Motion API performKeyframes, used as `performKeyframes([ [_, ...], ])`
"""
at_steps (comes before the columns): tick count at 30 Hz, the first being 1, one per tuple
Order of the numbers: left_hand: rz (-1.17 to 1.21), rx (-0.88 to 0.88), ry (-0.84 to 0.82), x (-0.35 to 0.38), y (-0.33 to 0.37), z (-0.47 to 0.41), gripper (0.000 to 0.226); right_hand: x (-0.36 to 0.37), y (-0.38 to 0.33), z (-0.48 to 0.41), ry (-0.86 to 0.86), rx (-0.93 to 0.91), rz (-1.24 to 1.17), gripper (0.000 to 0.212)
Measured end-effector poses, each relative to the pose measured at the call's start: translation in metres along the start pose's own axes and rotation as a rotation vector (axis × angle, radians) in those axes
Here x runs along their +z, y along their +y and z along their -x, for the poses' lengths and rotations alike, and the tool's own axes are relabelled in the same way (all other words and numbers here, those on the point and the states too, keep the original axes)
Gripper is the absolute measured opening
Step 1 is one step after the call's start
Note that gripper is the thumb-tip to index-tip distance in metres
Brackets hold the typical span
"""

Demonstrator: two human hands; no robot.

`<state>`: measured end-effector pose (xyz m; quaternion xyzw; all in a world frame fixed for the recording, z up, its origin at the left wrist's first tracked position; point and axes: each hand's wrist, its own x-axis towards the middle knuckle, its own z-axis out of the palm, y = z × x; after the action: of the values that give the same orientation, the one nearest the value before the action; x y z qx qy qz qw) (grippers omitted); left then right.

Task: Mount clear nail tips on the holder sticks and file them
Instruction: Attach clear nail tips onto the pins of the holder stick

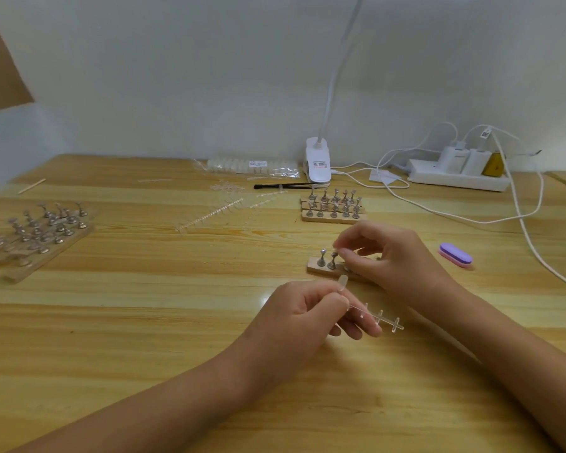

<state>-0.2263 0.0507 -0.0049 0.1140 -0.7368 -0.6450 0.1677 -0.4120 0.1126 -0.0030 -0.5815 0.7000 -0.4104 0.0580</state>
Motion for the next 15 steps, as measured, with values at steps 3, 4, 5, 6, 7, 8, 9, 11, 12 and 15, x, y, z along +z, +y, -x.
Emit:
performKeyframes([
  [3, -0.005, 0.009, -0.012, 0.0011, -0.0003, 0.0007, 0.032, 0.0036, -0.0011, 0.0001, -0.028, 0.008, -0.005, 0.011],
  [4, -0.006, 0.012, -0.014, 0.0014, -0.0003, 0.0009, 0.032, 0.0046, -0.0012, 0.0001, -0.029, 0.006, 0.000, 0.012],
  [5, -0.005, 0.013, -0.016, 0.0018, -0.0001, 0.0011, 0.032, 0.0052, -0.0016, 0.0002, -0.027, 0.004, 0.003, 0.013],
  [6, -0.003, 0.013, -0.017, 0.0018, 0.0000, 0.0012, 0.032, 0.0056, -0.0021, 0.0002, -0.025, 0.003, 0.005, 0.013],
  [7, -0.003, 0.012, -0.019, 0.0017, 0.0000, 0.0012, 0.032, 0.0059, -0.0025, 0.0002, -0.024, 0.005, 0.007, 0.012],
  [8, -0.006, 0.012, -0.021, 0.0015, -0.0001, 0.0011, 0.032, 0.0062, -0.0028, 0.0003, -0.023, 0.009, 0.010, 0.012],
  [9, -0.011, 0.013, -0.024, 0.0014, -0.0003, 0.0011, 0.032, 0.0064, -0.0031, 0.0004, -0.021, 0.015, 0.013, 0.011],
  [11, -0.017, 0.013, -0.032, 0.0011, -0.0006, 0.0013, 0.032, 0.0065, -0.0032, 0.0008, -0.011, 0.027, 0.010, 0.009],
  [12, -0.021, 0.013, -0.035, 0.0008, -0.0008, 0.0015, 0.033, 0.0064, -0.0031, 0.0009, -0.007, 0.032, 0.008, 0.009],
  [15, -0.025, 0.017, -0.043, 0.0006, -0.0013, 0.0018, 0.034, 0.0062, -0.0036, 0.0006, -0.017, 0.030, 0.035, 0.010],
])
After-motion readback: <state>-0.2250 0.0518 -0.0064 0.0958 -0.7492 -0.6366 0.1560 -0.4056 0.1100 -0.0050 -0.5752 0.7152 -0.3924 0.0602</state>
